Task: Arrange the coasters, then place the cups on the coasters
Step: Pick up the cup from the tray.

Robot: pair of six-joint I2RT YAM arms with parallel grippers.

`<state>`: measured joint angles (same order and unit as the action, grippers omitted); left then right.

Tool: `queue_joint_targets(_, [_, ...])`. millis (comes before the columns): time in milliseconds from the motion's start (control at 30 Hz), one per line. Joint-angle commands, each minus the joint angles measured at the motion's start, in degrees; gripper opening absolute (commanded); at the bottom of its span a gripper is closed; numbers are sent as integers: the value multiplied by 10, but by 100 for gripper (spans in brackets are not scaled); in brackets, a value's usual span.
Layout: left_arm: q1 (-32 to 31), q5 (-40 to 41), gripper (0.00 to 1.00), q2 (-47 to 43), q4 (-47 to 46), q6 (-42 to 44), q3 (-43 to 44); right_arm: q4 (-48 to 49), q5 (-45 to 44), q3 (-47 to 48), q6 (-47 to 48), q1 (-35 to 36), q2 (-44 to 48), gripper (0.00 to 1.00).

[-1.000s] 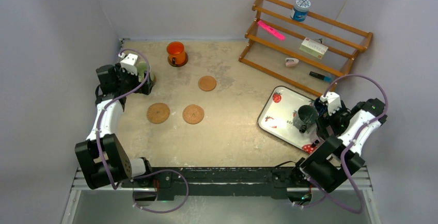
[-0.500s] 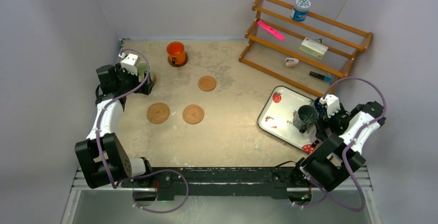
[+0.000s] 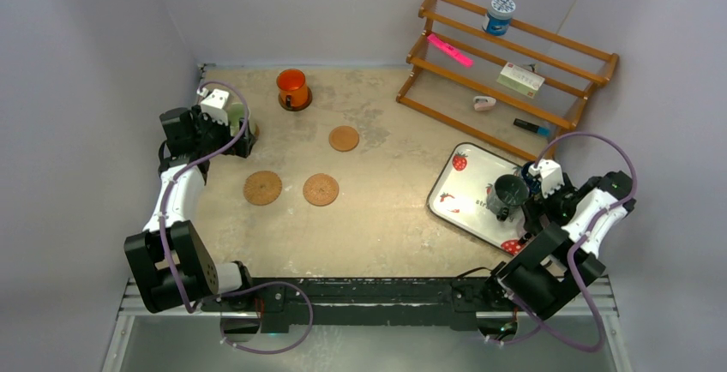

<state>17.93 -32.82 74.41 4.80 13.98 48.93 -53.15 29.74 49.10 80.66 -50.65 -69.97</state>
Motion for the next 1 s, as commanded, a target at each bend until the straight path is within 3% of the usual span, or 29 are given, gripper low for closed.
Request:
queue_joint_targets(0, [2,-15,100,-1,-19,-7,4,-2,-53,-32,23,-7,1,99])
queue_joint_targets(233, [2,-15,100,-1,-19,-6,2,0,-66,-43,35,-7,4,99])
queue_joint_targets(367, [2,-15,100,-2,-20,-5,0,-8,-65,-37,32,-7,-7,92])
queue_joint_targets(467, [2,-14,100,-3,-20,-4,0,-12,-84,-48,51,-7,1,99])
queue_joint_targets(733, [2,-14,100,-4,-22,-5,-1,9,-87,-51,31,-7,-30,99])
queue_joint_targets(967, [2,-13,100,-1,-22,-5,-2,-29,-65,-18,38,-7,-9,84])
